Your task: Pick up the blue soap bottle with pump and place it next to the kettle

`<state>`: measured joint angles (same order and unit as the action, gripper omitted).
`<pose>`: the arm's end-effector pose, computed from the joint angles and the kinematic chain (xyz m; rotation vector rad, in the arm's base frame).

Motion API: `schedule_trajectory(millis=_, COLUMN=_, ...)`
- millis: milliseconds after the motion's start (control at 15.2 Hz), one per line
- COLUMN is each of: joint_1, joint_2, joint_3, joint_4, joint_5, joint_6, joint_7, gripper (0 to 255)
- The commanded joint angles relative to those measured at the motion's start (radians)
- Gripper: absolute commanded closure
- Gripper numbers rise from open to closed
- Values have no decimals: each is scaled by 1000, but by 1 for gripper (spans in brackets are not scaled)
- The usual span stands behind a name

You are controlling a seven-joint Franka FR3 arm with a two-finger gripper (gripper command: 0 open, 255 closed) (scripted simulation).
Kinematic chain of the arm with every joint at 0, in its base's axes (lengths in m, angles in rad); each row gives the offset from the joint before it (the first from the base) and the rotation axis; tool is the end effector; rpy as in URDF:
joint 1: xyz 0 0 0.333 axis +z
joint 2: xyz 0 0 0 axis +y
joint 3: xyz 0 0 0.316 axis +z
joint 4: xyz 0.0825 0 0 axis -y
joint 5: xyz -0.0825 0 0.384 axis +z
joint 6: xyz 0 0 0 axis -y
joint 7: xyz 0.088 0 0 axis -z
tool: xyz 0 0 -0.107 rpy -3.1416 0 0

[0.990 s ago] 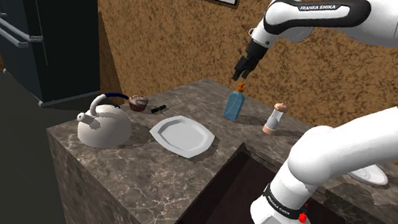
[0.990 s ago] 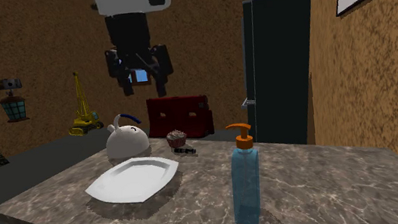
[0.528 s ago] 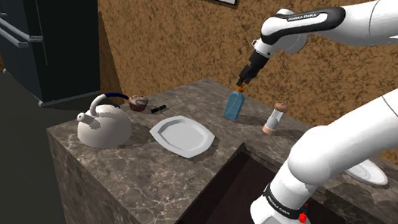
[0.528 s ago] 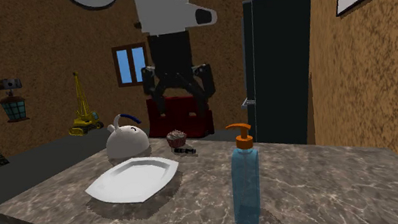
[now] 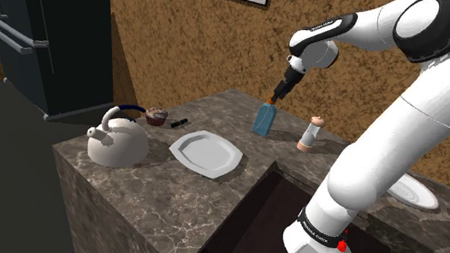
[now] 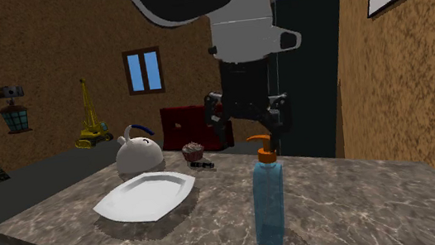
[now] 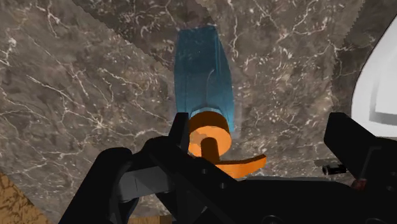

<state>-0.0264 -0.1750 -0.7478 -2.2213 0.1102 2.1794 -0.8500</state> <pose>0.3632 -0.3614 0.4382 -3.0388 -0.0289 -0.3214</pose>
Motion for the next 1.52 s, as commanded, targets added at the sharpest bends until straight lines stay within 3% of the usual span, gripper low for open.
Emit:
schedule_trajectory(millis=0, joint_1=9, joint_2=91, joint_3=-51, joint_4=40, joint_5=84, joint_6=16, joint_7=-96, gripper=0)
schedule_trajectory(millis=66, joint_1=9, joint_2=139, joint_3=-70, joint_4=65, joint_5=130, joint_6=15, joint_7=-143, gripper=0)
schedule_trajectory(millis=528, joint_1=9, joint_2=213, joint_3=-61, joint_4=33, joint_5=216, joint_6=89, joint_7=-201, gripper=0)
schedule_trajectory(millis=1122, joint_1=8, joint_2=220, joint_3=-60, joint_4=31, joint_5=224, joint_6=95, joint_7=-206, gripper=0)
schedule_trajectory(millis=1188, joint_1=8, joint_2=220, joint_3=-60, joint_4=31, joint_5=224, joint_6=95, joint_7=-206, gripper=255)
schedule_trajectory(millis=1452, joint_1=8, joint_2=220, joint_3=-60, joint_4=31, joint_5=224, joint_6=94, joint_7=-206, gripper=255)
